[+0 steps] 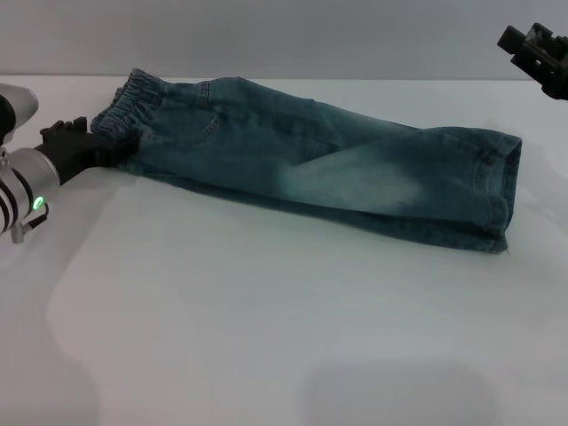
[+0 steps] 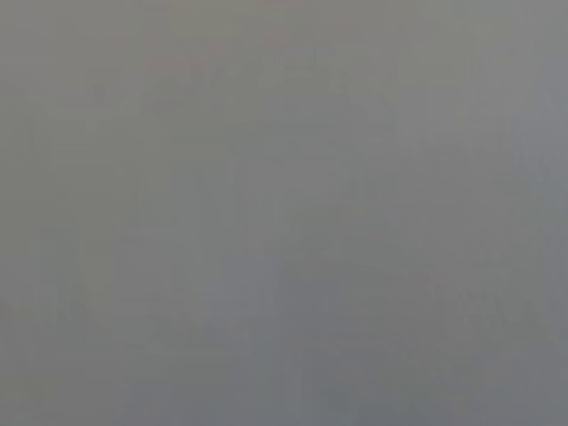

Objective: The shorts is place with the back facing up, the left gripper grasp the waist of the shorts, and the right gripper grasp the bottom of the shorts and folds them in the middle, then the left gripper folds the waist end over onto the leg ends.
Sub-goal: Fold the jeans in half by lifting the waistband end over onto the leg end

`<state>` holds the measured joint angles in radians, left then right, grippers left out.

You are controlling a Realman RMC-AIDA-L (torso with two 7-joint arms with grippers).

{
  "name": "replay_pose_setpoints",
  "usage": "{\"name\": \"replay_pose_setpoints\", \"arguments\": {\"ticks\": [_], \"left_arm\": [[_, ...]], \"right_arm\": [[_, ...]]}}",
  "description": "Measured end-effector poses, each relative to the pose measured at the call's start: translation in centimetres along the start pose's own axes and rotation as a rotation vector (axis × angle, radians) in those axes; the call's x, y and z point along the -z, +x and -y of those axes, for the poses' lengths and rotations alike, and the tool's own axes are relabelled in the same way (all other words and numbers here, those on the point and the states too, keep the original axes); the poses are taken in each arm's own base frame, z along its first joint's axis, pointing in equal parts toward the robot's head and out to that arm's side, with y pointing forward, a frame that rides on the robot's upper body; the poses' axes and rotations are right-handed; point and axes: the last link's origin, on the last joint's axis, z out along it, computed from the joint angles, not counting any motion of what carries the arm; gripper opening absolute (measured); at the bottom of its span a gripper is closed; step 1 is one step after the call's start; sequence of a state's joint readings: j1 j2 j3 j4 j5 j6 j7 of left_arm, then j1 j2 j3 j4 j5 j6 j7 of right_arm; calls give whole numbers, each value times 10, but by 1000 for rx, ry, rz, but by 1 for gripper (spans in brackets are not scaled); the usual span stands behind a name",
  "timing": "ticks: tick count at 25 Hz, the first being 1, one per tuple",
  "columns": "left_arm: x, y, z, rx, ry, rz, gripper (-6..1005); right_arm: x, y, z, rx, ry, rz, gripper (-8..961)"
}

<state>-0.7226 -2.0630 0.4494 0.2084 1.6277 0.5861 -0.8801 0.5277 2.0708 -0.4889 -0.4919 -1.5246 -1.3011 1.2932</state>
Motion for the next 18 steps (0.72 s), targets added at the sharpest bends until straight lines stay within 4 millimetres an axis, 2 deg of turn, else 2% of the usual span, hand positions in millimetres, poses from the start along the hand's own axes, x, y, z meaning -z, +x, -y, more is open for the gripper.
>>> {"name": "replay_pose_setpoints", "arguments": {"ticks": [18], "left_arm": [[-2, -3, -9, 14, -21, 11, 842]], "right_arm": [[0, -4, 0, 4, -4, 25, 572]]}}
